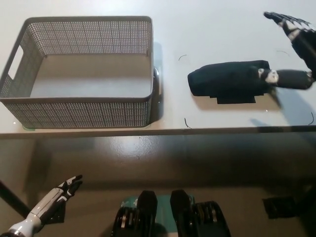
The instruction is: Use the right hand to pick up the pencil case on the right hand side and put it into a grey container on the left side
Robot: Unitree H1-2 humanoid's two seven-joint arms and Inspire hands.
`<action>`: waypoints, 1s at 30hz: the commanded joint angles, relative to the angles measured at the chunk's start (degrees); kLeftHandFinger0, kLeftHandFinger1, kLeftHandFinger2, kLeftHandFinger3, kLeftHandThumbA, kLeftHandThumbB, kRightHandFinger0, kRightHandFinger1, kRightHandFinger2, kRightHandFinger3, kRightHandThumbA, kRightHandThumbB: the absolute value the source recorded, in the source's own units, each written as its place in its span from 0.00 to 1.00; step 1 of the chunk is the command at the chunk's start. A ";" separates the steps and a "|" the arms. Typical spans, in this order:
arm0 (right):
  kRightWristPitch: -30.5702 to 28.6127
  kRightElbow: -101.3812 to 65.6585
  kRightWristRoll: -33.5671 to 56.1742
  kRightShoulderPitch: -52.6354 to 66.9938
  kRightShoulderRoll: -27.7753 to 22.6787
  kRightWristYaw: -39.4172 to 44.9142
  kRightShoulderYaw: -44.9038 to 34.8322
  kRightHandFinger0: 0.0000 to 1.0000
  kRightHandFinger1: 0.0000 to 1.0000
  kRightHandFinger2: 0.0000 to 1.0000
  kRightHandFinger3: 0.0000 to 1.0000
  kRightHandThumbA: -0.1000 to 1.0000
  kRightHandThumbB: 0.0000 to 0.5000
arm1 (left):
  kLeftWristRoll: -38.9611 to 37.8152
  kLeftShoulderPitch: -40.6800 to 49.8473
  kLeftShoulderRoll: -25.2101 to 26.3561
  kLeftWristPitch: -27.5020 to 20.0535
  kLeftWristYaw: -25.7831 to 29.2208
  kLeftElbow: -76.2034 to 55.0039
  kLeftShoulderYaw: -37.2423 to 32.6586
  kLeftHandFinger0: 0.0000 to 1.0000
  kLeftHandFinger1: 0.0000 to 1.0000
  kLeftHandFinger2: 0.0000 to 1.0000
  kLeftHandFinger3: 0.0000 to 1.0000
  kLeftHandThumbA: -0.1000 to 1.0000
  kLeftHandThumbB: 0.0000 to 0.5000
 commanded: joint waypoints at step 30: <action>-6.18 46.95 -5.93 -31.62 8.34 5.26 17.28 1.00 1.00 1.00 1.00 1.00 1.00 | 2.10 -0.28 1.80 -3.06 -0.68 -2.31 0.28 1.00 1.00 1.00 1.00 1.00 0.90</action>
